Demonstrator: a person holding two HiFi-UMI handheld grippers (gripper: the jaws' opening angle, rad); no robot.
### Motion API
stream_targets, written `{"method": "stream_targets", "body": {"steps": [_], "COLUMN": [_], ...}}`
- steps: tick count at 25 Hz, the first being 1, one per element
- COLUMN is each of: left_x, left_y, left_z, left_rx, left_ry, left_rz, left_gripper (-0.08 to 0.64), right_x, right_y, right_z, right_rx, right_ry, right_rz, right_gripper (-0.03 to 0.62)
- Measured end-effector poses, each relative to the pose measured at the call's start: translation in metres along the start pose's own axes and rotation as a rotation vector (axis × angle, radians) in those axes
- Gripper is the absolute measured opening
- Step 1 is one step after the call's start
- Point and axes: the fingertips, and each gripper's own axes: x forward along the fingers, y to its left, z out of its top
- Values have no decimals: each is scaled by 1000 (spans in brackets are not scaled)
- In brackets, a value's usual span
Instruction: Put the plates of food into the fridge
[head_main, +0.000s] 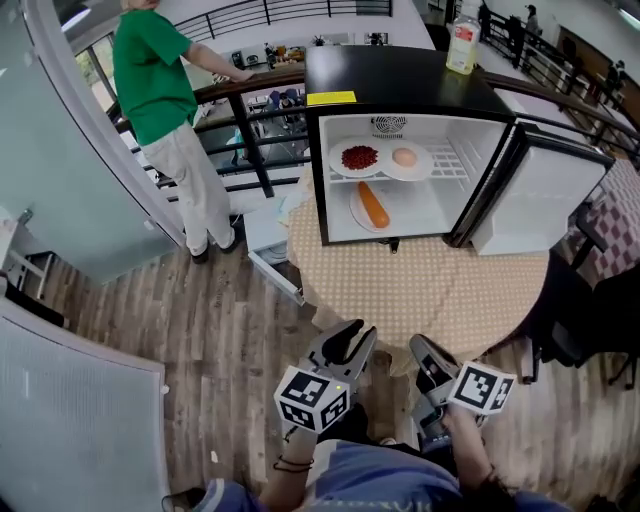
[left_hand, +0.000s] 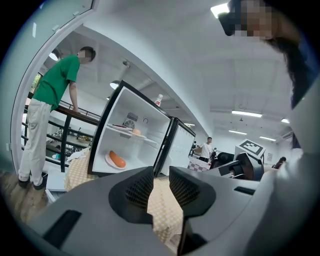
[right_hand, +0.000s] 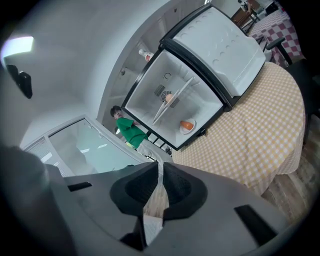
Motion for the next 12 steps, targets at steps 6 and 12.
{"method": "stream_targets", "body": {"steps": [6,12], "left_x": [-14,-44], "left_y": [-77,-140], "left_z": [-22,-60], "left_rx": [19,29], "left_ry": [-5,11], "left_rz": [-16,-1], "left_gripper": [98,98], "right_x": [-77,-134], "right_y": [-15,-31], "right_z": [-7,-42], "right_rx": [-62,-55], "right_ry": [-27,-13], "right_rz": [8,30], "right_gripper": [41,40]}}
